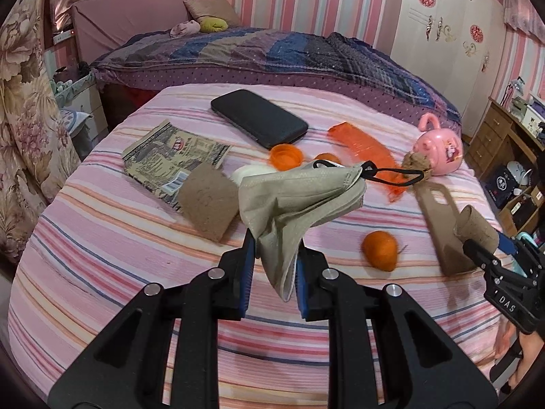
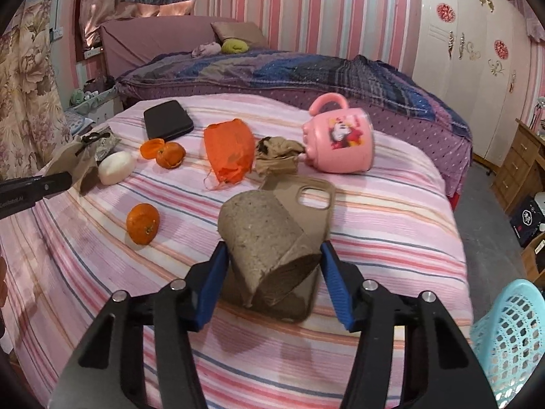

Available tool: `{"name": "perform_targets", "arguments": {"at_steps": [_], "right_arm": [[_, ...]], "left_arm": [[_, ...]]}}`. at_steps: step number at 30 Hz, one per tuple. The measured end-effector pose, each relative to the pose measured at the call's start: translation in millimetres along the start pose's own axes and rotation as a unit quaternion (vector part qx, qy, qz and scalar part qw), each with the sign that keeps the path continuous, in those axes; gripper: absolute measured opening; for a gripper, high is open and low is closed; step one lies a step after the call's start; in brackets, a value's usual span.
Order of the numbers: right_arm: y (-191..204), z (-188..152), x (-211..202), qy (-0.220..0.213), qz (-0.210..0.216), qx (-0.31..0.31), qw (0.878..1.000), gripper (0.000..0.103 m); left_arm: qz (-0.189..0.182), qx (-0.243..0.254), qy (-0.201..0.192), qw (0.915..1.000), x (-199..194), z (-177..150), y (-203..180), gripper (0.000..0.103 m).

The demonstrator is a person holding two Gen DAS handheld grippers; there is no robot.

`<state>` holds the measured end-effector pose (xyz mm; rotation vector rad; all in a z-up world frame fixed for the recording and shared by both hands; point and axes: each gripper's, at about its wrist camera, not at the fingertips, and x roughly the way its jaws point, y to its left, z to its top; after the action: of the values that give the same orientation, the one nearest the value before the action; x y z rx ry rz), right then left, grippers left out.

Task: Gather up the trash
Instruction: 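Grasp the brown cardboard tube with the right gripper while the left gripper holds the mask, then carry the tube and mask over the basket and open both grippers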

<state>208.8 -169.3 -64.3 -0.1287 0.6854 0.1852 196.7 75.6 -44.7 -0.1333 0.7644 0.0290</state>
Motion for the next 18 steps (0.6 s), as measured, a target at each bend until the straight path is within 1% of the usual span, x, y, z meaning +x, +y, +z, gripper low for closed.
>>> {"name": "perform_targets", "arguments": {"at_steps": [7,18], "right_arm": [[-27,-8,-25,-0.016,-0.029,0.01,0.999,0.055],[-91,-27,-71,-0.032,-0.078,0.048,0.995,0.055]], "left_arm": [[-0.014,0.019,-0.007,0.9997,-6,-1,-32,0.019],[-0.04,0.041,-0.015,0.9982,-17,-8,-87,0.019]]}}
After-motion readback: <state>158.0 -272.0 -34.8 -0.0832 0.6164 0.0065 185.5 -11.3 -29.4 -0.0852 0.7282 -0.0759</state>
